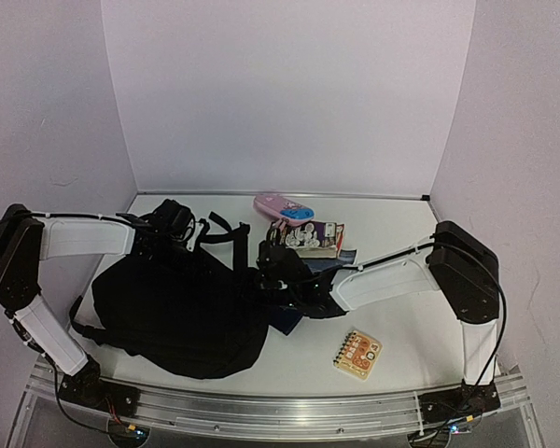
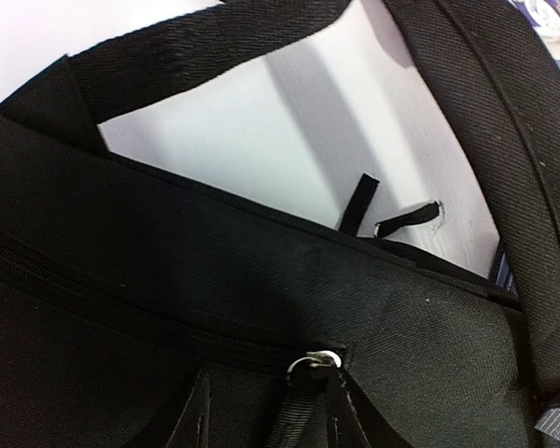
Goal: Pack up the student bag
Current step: Unzip the student bag at the center of the board.
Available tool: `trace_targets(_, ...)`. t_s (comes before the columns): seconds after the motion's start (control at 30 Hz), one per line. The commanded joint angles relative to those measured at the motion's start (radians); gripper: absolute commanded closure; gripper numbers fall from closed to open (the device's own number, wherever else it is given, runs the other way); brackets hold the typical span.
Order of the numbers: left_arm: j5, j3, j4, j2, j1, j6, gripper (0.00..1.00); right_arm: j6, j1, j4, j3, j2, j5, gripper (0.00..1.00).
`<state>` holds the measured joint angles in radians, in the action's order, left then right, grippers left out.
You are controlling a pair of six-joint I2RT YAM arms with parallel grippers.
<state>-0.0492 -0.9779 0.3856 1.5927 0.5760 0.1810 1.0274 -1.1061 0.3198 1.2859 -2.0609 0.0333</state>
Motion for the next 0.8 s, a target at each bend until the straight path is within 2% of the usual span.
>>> trace_targets(0.0, 0.04, -0.023, 0.023, -0.004, 0.029, -0.011, 0.59, 0.006, -0.001, 0.022, -0.015, -0.003, 0.005, 1.0)
trace_targets(0.17, 0.134, -0.024, 0.051, 0.007, 0.061, -0.015, 0.69, 0.006, 0.001, 0.025, -0.025, 0.004, 0.009, 1.0)
trace_targets(0.47, 0.252, -0.029, 0.072, -0.006, 0.067, 0.038, 0.99, 0.002, 0.001, 0.027, -0.058, 0.025, 0.038, 1.0)
trace_targets(0.67, 0.394, -0.077, 0.127, -0.016, 0.062, 0.078, 1.0, 0.008, 0.0, 0.027, -0.1, 0.039, 0.051, 1.0)
trace_targets(0.77, 0.47, -0.124, 0.178, 0.017, 0.019, 0.09, 1.0, 0.014, 0.001, 0.027, -0.123, 0.045, 0.052, 1.0)
